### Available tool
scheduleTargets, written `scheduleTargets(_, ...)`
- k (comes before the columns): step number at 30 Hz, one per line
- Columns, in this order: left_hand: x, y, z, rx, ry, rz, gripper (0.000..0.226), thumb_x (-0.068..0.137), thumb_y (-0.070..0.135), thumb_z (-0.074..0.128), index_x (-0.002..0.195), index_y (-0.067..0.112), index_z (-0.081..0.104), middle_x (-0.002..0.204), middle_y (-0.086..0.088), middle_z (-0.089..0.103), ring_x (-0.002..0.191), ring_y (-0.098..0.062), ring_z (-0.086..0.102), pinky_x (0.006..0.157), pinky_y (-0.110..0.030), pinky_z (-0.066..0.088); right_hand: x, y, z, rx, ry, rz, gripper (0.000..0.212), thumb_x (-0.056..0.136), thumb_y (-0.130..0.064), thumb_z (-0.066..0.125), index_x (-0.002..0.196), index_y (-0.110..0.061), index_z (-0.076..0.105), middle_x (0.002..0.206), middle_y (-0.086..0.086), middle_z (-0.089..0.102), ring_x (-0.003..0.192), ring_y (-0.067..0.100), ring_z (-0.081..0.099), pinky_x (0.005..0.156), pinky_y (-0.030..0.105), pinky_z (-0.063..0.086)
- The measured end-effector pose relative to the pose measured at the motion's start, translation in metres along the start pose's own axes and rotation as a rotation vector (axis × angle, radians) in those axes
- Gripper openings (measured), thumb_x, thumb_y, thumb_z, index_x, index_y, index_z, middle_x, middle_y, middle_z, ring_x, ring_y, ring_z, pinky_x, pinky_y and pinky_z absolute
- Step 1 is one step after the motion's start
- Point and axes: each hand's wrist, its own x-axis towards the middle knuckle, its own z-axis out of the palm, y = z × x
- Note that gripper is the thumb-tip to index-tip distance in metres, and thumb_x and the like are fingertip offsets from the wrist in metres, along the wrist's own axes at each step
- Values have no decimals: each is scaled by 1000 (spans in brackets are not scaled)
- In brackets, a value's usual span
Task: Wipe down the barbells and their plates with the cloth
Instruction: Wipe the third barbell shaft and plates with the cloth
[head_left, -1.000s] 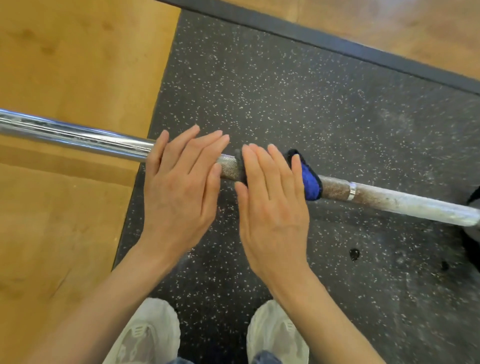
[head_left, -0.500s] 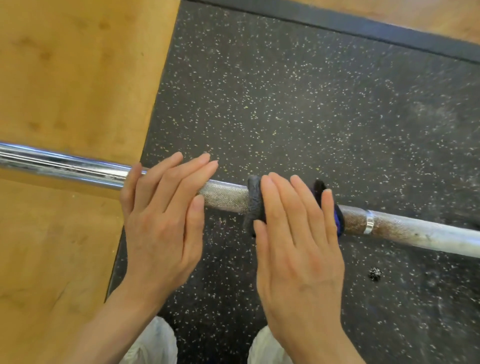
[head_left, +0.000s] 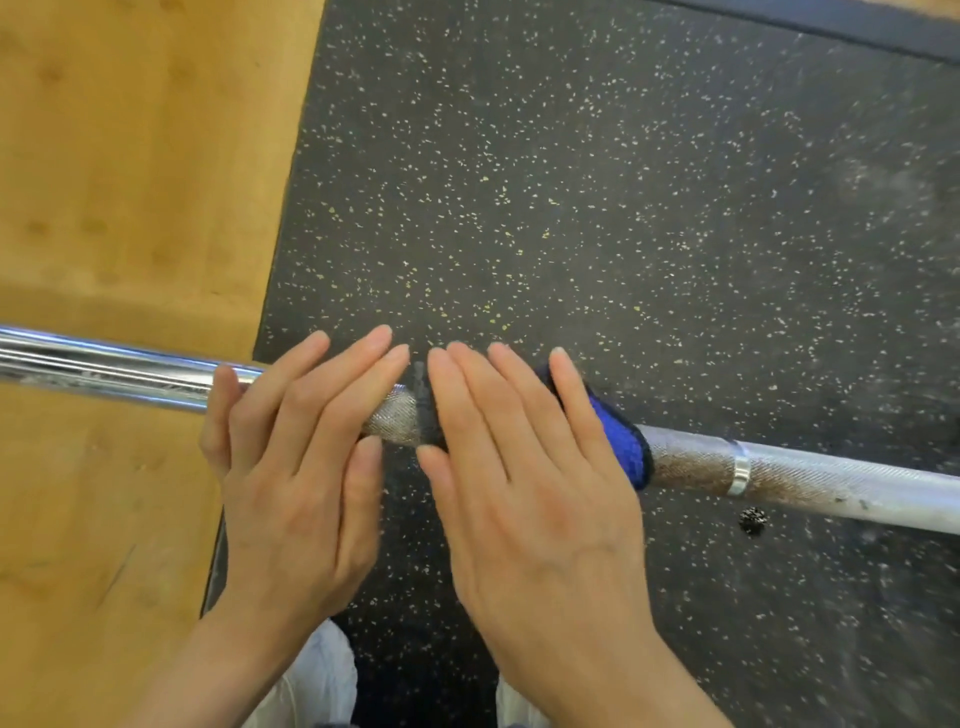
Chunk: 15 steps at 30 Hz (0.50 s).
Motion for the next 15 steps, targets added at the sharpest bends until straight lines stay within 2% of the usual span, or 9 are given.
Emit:
scheduleTargets(4, -11, 1, -3, 13, -16, -1, 43, 105, 21, 26, 141, 19, 49, 144, 8, 50, 139, -18, 36, 121, -44, 9, -21, 22, -16, -44, -36, -4, 46, 109, -27, 29, 142, -8, 55, 137, 5, 61, 128, 28, 58, 116, 45, 32)
scheduleTargets(7, -19, 0, -2, 35, -14, -2, 43, 105, 22, 25, 141, 18, 48, 145, 6, 49, 140, -19, 35, 122, -41, 5, -15, 2, -8, 0, -39, 36, 46, 108, -26, 31, 140, -7, 57, 131, 5, 63, 123, 28, 59, 116, 44, 32)
scheduleTargets(10, -26, 0, -4, 52, -18, 16, 43, 106, 23, 24, 142, 16, 47, 146, 3, 48, 142, -17, 33, 124, -37, 2, -13, -7, -5, 42, -67, -29, 46, 109, -28, 29, 138, -8, 59, 124, 4, 65, 116, 26, 61, 112, 41, 37)
scheduleTargets(12, -30, 0, -7, 57, -31, 25, 44, 106, 24, 23, 143, 17, 46, 149, 5, 46, 147, -10, 27, 123, -38, 2, -20, 9, -12, 27, -97, -61, 48, 108, -31, 28, 136, -8, 59, 119, 3, 65, 108, 24, 62, 107, 39, 40)
scheduleTargets(15, -36, 0, -7, 60, -29, 31, 46, 107, 28, 20, 146, 18, 43, 153, 9, 36, 151, -7, 17, 122, -39, 3, -28, 18, -21, -6, -78, 3, 46, 107, -30, 31, 131, -7, 63, 109, 2, 66, 98, 24, 63, 104, 38, 39)
